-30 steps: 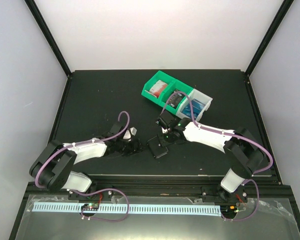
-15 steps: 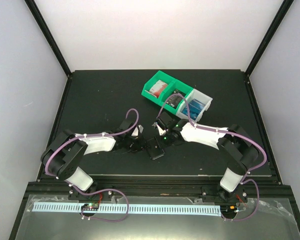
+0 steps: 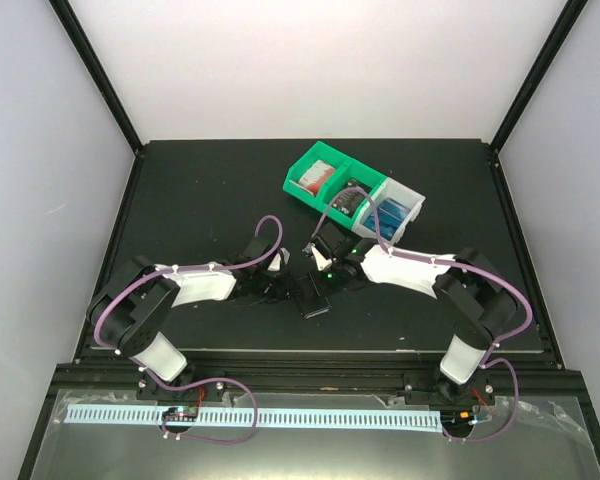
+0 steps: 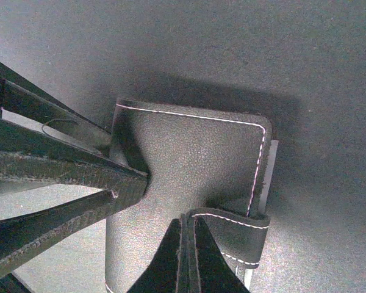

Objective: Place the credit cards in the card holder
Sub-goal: Close the card holder at the center of the board.

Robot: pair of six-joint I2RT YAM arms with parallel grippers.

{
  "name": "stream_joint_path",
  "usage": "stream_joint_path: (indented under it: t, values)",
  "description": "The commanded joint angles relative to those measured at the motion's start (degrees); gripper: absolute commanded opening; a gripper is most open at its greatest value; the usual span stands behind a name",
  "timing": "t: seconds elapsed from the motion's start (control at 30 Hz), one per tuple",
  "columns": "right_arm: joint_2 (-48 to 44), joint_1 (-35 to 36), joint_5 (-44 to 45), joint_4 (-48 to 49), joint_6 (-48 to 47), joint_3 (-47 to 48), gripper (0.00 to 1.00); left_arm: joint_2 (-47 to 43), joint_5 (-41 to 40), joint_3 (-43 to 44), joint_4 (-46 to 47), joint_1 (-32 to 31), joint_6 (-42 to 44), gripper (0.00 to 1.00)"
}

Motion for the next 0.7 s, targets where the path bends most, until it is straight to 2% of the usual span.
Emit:
stream_joint_path:
  t: [0.0, 0.67]
  values:
    - [1.49, 0.07, -1.61, 0.90, -0.70, 0.09, 0.01, 2.61, -3.76, 0.31, -3.65, -0.64, 0.99, 0.28]
    - [5.70, 1.27, -0.26, -4.02, -1.72, 1.27, 0.01, 2.71, -4.12, 0.49, -3.95, -0.64, 1.13, 0.28]
